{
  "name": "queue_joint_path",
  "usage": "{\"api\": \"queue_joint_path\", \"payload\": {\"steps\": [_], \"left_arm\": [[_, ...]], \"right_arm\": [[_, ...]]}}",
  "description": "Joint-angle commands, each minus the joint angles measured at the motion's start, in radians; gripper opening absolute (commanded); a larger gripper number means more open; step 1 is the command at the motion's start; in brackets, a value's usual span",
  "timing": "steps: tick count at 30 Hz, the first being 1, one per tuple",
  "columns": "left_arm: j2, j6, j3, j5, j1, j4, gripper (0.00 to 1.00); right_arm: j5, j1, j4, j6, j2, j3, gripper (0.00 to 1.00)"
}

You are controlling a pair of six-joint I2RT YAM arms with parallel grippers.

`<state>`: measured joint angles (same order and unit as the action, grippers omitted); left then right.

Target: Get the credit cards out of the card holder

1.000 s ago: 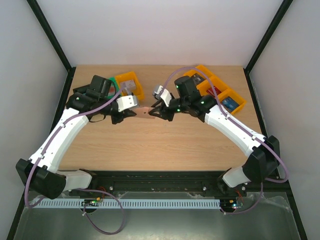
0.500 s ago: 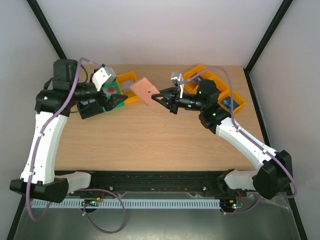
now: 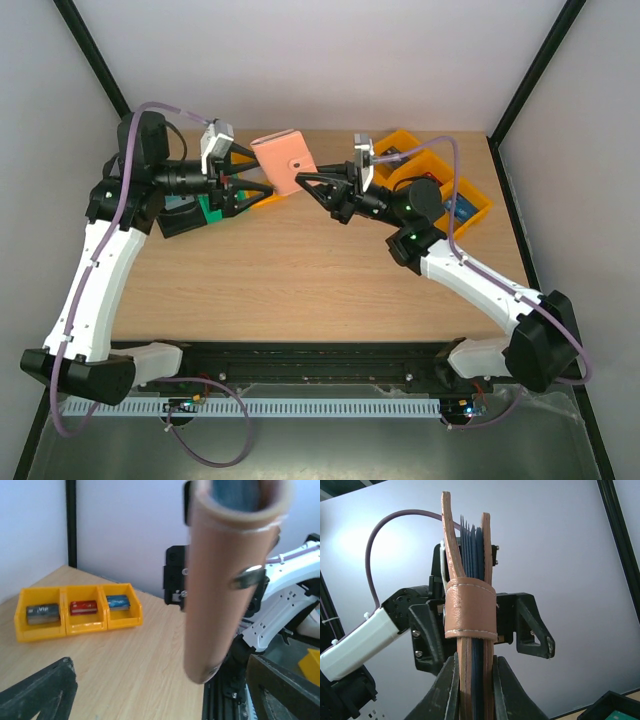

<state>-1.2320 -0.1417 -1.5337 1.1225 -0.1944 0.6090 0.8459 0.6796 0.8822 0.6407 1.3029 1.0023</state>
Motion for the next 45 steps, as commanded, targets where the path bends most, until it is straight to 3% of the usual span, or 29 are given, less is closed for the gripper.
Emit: {"api": "queue_joint_path", "payload": {"steps": [1,10,12,17,18,21,22,23,25,28,31,36,45], "left_arm": [[0.012,0.027,0.000,0.065,-0.014,-0.039,0.89],[0.004,0.066,0.026,0.073,-0.025,-0.086,0.39],[0.006,0.073,0.035,0.074,-0.024,-0.094,0.35],[0.008,0.082,0.051,0.077,-0.024,-0.104,0.38],[0.009,0.081,0.054,0.076,-0.025,-0.104,0.33],[0.014,0.080,0.064,0.055,-0.024,-0.103,0.03],[0.017,0.087,0.069,0.031,-0.023,-0.104,0.02],[0.021,0.090,0.076,0.002,-0.023,-0.103,0.02],[0.031,0.120,0.106,-0.079,-0.023,-0.126,0.02],[0.040,0.190,0.185,-0.284,-0.030,-0.202,0.02],[0.037,0.181,0.231,-0.471,-0.041,-0.212,0.02],[0.036,0.191,0.257,-0.486,-0.052,-0.229,0.02],[0.042,0.192,0.266,-0.467,-0.055,-0.227,0.02]], "right_arm": [[-0.005,0.009,0.111,0.034,0.010,-0.002,0.02],[0.006,0.011,0.032,0.000,0.032,0.015,0.02],[-0.001,0.012,-0.014,-0.037,0.034,0.027,0.02],[0.018,0.012,-0.046,-0.044,0.048,0.039,0.02],[0.021,0.012,-0.046,-0.044,0.049,0.039,0.01],[0.012,0.011,-0.076,-0.072,0.041,0.037,0.02],[-0.008,0.012,-0.116,-0.097,0.032,0.042,0.04],[-0.050,0.012,-0.176,-0.136,0.021,0.048,0.13],[-0.291,0.012,-0.320,-0.209,-0.014,0.057,0.31],[-0.660,0.017,-0.503,-0.304,-0.061,0.076,0.40],[-0.860,0.074,-0.581,-0.418,-0.094,0.077,0.47],[-1.013,0.225,-0.590,-0.601,-0.057,0.102,0.50],[-1.007,0.280,-0.593,-0.609,0.127,0.232,0.49]]}}
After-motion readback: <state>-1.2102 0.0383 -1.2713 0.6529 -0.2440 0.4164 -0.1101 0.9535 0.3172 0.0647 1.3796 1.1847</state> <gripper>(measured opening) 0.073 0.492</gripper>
